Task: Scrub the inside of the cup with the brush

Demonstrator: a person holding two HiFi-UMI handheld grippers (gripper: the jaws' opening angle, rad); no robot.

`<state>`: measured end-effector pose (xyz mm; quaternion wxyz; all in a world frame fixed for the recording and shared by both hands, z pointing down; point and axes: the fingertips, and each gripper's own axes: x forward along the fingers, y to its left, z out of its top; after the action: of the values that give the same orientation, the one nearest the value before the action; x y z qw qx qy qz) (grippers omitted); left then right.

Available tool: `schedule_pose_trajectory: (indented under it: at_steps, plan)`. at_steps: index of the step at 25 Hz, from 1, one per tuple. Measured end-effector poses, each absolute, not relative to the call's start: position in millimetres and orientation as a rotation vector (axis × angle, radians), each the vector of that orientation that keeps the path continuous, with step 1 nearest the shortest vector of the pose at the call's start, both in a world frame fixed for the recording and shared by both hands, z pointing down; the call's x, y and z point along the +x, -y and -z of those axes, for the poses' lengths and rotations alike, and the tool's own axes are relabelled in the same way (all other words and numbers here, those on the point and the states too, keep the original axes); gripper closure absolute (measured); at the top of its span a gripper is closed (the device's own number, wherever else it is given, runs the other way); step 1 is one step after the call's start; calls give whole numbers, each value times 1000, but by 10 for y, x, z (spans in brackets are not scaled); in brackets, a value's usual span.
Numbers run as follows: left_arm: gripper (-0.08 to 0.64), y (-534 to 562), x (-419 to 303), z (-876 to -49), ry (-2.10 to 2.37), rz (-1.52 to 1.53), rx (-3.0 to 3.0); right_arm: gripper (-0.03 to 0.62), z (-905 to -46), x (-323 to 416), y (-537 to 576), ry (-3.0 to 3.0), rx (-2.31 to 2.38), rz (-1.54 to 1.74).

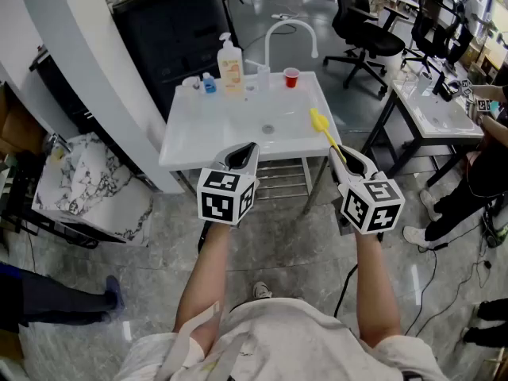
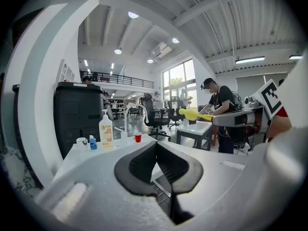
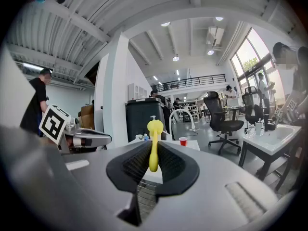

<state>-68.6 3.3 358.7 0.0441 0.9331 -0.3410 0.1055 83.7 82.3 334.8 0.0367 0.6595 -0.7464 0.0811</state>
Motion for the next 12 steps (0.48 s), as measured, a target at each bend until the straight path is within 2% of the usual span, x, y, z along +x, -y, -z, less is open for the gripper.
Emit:
schedule_pose_trajectory:
  at_steps: [7,12]
  plan:
    - [558,175,-720,-3589,1025,-300,2875,557,-3401,724,-684,2269,2032,-256]
    - [519,324,-731,-3586,983,-275,2896,555,-3429,673,-567,2235,2054,-267]
